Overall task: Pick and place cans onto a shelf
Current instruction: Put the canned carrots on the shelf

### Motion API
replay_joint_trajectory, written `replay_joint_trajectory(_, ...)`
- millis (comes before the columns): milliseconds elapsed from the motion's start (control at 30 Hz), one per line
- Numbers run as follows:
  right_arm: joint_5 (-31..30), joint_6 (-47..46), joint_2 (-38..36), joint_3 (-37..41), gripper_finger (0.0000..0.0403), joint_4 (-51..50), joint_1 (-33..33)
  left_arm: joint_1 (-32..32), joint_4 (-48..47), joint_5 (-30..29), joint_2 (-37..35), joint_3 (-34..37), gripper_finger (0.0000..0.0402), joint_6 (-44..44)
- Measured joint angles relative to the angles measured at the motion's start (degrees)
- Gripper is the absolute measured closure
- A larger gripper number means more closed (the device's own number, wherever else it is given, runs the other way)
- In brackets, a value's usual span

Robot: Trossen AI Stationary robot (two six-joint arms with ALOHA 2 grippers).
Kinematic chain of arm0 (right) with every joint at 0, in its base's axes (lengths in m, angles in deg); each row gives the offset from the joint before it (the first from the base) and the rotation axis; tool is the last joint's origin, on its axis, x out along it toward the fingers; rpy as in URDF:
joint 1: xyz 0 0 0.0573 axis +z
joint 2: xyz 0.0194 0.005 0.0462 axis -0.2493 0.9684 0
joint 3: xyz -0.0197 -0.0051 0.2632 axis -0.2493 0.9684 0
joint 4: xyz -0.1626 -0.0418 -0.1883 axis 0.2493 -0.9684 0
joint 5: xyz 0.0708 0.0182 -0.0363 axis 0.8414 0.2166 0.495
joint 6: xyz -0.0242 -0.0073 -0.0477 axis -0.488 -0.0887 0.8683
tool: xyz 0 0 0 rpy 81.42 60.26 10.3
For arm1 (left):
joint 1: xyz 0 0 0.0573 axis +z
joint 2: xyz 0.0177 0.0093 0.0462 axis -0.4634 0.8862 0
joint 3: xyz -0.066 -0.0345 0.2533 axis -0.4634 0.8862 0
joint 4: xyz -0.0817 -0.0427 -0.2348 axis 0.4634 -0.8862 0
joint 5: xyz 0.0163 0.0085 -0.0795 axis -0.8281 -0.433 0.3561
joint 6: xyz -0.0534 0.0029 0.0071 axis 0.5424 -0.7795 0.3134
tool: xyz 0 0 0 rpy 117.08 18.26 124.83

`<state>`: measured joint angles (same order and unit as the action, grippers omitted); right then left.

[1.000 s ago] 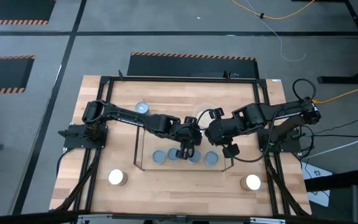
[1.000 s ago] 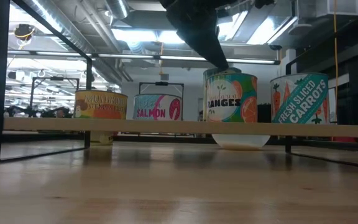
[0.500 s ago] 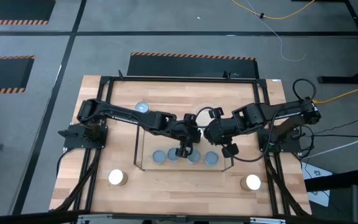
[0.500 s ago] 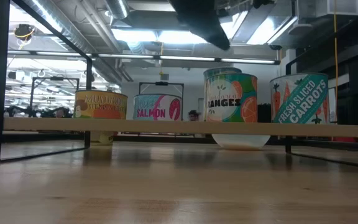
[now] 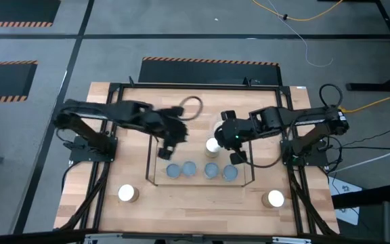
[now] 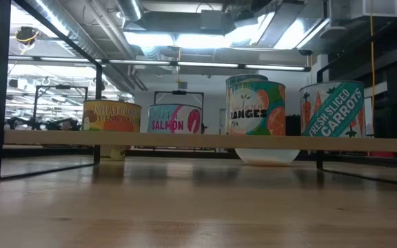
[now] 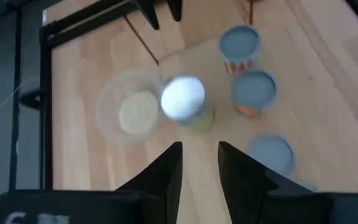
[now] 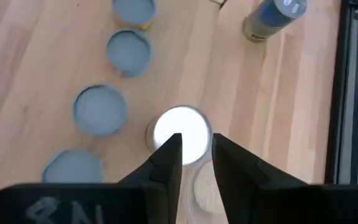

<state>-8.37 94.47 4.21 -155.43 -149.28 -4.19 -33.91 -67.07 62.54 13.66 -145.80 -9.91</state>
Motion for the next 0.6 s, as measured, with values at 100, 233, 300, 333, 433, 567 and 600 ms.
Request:
replay_joint_trajectory(100, 1.8, -0.4, 0.0, 2.3, 0.0311, 2.6, -1.4, 0.0, -1.0, 0.1, -6.6, 4.3, 0.0305, 1.6)
replay_joint_trajectory(233, 4.5, -1.7, 0.0, 6.3, 0.0311, 8.8, -2.5, -0.3, 2.3, 0.3, -17.1, 15.0, 0.0305, 5.2)
replay_joint_trajectory(300, 4.5, -1.7, 0.0, 8.1, 0.0311, 12.4, -2.8, -0.7, 5.8, 0.3, -21.9, 21.0, 0.0305, 7.2)
replay_joint_trajectory(333, 4.5, -1.6, 0.0, 9.0, 0.0311, 14.1, -2.8, -1.0, 7.3, 0.3, -24.1, 23.9, 0.0305, 7.9)
replay_joint_trajectory(433, 4.6, -1.6, 0.0, 11.6, 0.0311, 18.2, -2.8, -1.8, 12.0, 0.3, -30.3, 31.4, 0.0305, 10.2)
replay_joint_trajectory(567, 4.7, -1.8, 0.0, 15.5, 0.0311, 22.2, -2.8, -2.6, 16.9, 0.2, -36.5, 38.8, 0.0305, 11.9)
replay_joint_trajectory(600, 4.7, -2.3, 0.0, 16.4, 0.0311, 22.8, -2.7, -2.7, 17.7, 0.0, -37.7, 40.3, 0.0305, 11.9)
